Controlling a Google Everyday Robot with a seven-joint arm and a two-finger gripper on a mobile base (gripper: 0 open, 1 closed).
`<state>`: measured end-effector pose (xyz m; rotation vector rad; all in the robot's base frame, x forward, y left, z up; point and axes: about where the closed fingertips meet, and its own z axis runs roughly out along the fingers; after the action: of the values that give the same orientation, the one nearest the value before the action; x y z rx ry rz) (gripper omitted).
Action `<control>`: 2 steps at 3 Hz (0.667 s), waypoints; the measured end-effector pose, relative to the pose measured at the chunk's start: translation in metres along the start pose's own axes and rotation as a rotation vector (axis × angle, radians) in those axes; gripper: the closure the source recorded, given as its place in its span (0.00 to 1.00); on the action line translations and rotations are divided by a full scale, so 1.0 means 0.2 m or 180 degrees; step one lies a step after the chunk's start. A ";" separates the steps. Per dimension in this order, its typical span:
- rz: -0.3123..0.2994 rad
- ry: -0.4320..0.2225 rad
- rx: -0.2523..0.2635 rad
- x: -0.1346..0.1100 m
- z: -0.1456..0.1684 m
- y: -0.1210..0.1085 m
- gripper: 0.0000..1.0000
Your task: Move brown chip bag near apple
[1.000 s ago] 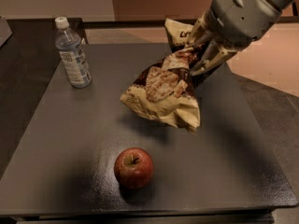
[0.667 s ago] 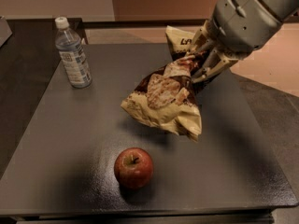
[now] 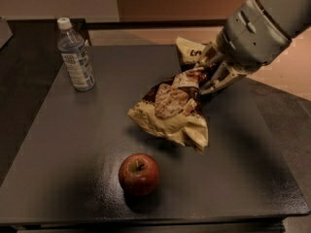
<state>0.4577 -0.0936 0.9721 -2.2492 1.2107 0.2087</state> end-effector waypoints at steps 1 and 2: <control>0.0097 -0.0027 0.0053 0.05 0.02 0.01 1.00; 0.0162 -0.0059 0.0041 0.09 0.05 0.03 1.00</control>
Offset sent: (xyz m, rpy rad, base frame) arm 0.0114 -0.0174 -0.0325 0.0387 0.0559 -0.0565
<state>0.4654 -0.1034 0.9540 -2.2024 1.2569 0.2400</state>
